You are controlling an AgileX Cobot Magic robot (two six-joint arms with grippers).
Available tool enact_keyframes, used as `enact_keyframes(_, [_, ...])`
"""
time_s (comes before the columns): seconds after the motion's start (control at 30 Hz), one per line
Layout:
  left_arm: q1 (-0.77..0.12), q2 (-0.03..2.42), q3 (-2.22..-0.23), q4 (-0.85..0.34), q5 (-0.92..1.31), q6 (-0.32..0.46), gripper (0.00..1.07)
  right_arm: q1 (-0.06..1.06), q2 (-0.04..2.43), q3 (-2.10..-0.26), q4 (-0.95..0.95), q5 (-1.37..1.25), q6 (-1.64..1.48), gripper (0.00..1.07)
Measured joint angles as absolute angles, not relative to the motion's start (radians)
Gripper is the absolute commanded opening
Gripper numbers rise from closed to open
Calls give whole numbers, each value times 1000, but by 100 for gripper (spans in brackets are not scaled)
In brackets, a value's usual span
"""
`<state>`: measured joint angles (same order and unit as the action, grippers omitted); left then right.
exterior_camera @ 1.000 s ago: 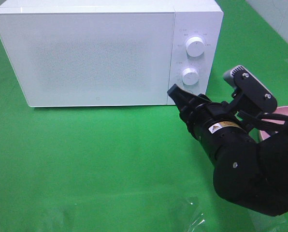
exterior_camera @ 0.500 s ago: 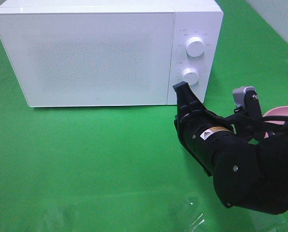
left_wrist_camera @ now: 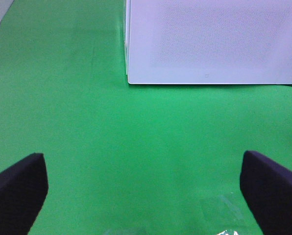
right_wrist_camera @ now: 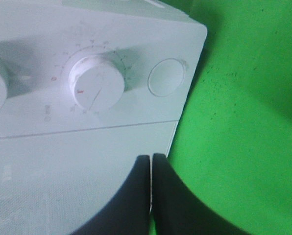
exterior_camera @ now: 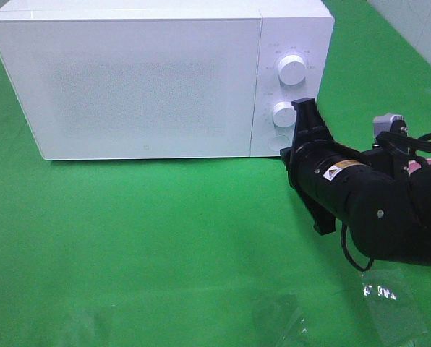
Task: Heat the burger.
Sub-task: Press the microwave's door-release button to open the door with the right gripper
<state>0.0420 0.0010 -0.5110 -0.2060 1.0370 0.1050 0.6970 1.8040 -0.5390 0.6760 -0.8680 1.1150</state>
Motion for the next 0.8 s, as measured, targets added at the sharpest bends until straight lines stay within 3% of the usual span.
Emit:
enact_keyframes(0.33, [42,1,-511,-206,1037,105,100,584,1912,-605,484,-862,1310,0])
enact_keyframes(0.8, [42,1,-511,-206,1037,105,100,527,2049,-734,460,-859,1349,0])
